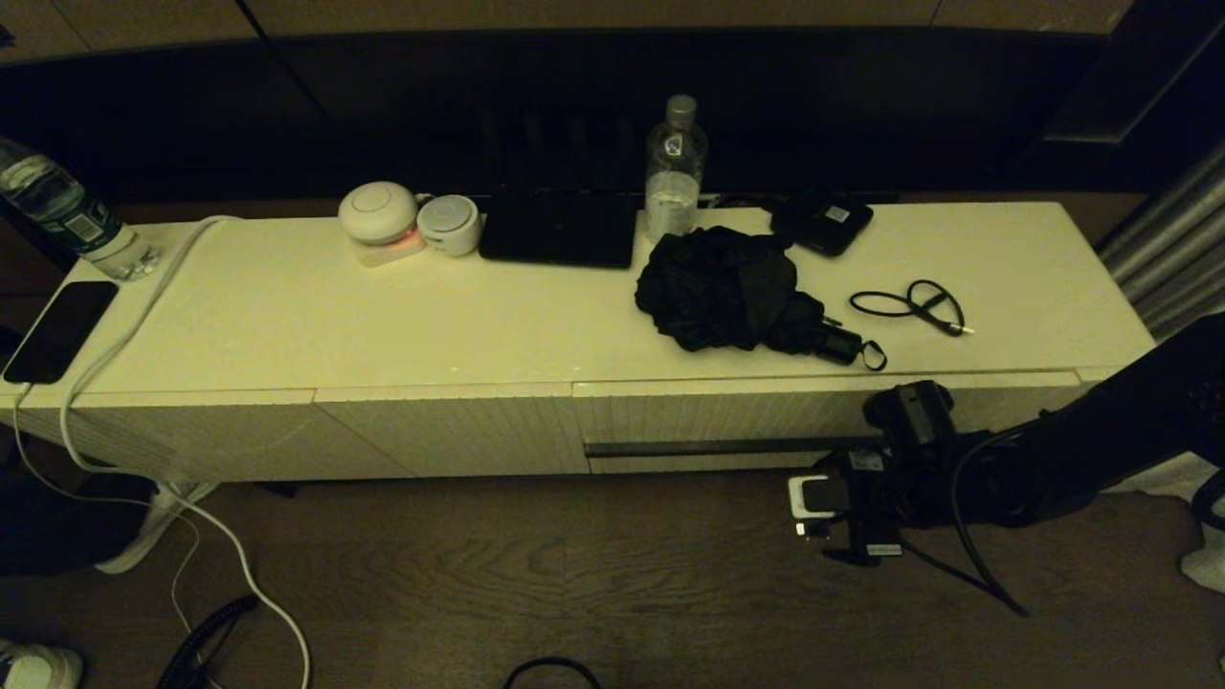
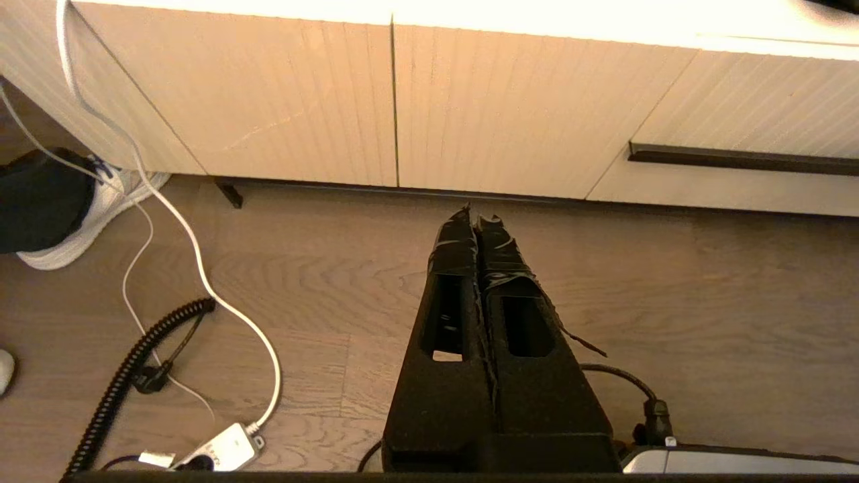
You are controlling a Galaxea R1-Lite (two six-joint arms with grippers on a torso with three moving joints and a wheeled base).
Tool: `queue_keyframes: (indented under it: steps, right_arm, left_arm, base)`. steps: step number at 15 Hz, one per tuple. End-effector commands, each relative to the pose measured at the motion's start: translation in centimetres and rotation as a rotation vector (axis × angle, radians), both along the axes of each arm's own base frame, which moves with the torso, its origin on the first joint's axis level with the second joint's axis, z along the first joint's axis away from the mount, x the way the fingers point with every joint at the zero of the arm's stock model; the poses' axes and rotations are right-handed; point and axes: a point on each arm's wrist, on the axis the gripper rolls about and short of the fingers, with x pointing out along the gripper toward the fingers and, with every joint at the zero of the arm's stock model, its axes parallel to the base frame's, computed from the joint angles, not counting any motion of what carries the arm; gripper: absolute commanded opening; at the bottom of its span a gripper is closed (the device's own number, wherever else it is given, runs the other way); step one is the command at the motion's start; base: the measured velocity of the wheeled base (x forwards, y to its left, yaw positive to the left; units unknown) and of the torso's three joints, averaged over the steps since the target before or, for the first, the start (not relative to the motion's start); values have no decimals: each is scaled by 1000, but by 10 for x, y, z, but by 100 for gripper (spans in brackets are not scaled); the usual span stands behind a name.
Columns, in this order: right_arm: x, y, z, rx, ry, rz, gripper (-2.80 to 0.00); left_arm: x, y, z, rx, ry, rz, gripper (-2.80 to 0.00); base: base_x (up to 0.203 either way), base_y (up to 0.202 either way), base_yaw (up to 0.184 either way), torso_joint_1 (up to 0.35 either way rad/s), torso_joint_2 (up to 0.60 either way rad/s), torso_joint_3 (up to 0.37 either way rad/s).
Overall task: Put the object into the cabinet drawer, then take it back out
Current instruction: Open the drawer
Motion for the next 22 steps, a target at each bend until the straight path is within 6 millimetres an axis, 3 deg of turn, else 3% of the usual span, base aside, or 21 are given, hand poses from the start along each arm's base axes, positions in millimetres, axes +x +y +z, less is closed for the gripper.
queue_keyframes:
  steps: [1, 11, 22]
  right_arm:
    - [6, -3, -3, -12, -15, 4, 0]
    - [37, -1, -19, -21, -103, 6, 0]
    - [48, -4, -23, -22, -115, -10, 0]
  left_arm:
    - [0, 0, 0, -1, -2, 1, -280]
    - [0, 0, 0, -1, -2, 1, -280]
    - [0, 0, 0, -1, -2, 1, -280]
  base:
    - [0, 0, 0, 0, 0, 0]
    - [0, 0, 0, 0, 0, 0]
    - [0, 0, 0, 0, 0, 0]
